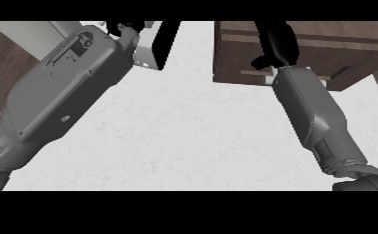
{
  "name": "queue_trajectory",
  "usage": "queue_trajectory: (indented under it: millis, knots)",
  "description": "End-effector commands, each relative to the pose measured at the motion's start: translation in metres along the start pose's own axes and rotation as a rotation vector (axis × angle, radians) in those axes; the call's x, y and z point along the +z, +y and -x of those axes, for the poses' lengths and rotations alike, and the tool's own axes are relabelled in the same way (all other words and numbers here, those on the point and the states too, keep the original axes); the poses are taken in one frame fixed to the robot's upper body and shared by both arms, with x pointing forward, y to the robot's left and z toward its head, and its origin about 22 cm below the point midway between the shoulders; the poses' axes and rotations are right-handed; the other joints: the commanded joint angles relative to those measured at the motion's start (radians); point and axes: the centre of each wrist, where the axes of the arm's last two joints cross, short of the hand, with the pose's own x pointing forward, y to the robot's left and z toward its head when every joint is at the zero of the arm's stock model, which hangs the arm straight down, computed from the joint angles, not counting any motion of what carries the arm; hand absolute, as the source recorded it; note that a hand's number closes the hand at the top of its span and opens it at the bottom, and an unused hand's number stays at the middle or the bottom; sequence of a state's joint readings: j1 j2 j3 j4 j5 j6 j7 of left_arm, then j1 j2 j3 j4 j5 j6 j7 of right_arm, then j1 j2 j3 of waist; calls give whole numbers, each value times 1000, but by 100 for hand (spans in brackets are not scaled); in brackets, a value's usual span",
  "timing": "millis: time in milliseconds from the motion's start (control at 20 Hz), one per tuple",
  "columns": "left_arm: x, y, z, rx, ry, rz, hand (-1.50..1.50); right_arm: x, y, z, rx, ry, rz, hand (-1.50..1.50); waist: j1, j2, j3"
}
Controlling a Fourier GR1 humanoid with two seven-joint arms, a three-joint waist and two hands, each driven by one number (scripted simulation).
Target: Pick up the can, place it into the drawer and close the drawer
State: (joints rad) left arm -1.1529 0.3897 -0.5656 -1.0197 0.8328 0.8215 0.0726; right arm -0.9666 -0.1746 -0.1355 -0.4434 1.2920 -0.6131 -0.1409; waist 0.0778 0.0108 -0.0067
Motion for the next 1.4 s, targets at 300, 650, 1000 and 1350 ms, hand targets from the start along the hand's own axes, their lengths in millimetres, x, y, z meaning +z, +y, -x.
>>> queue_trajectory:
  millis: [300, 650, 1000, 1350]
  knots:
    - [13, 5, -5, 4, -2, 32, -150, -32, -23, 2, 31, 61, 68, -150, 37, 19, 9]
    - [14, 12, -2, 3, -9, 33, -150, -50, -43, 6, 40, 90, 69, -150, 38, 27, 9]
    - [16, 12, -15, 12, -1, 40, -150, -65, -53, -15, -296, 38, 17, -150, 39, 25, 13]
    - [19, 26, -16, -2, -1, 37, -150, -61, -47, -16, -677, 151, 13, -150, 42, 16, 12]
